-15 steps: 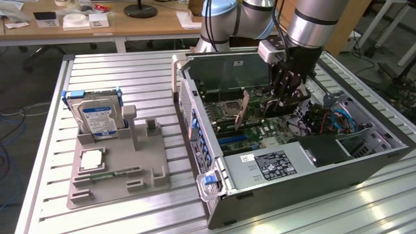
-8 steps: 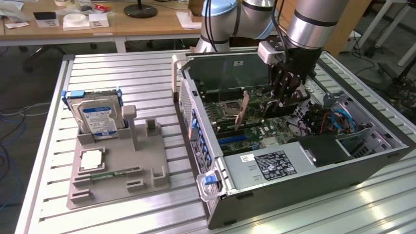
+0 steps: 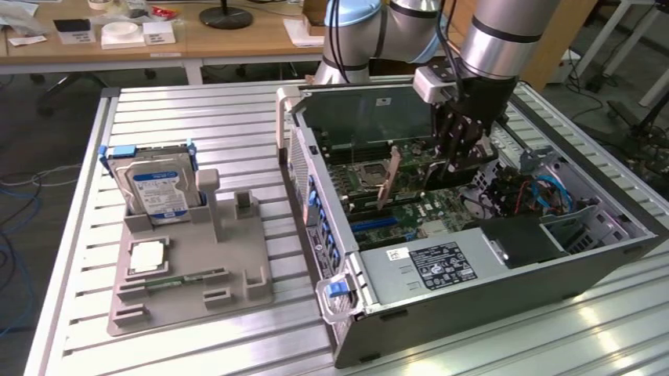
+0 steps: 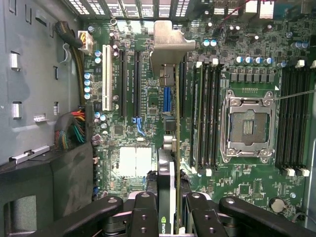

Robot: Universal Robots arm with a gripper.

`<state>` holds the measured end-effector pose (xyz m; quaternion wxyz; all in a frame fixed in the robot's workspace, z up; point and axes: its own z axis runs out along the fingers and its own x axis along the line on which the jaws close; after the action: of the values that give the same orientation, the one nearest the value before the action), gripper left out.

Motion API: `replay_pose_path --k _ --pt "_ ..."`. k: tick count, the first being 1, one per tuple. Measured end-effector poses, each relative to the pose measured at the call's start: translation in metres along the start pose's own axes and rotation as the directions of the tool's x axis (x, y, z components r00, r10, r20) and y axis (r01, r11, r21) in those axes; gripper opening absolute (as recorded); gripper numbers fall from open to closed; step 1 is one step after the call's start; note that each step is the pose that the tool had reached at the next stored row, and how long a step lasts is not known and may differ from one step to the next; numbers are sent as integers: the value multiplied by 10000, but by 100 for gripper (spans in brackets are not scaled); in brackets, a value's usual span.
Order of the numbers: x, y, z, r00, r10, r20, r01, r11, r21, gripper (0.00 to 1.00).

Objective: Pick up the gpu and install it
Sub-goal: 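Insert the gpu into the slot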

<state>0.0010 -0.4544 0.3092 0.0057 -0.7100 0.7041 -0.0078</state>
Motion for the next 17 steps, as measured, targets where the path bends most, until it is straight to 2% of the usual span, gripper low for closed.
replay_pose_path --k 17 --pt "22 7 1 10000 3 -1 -3 10000 21 27"
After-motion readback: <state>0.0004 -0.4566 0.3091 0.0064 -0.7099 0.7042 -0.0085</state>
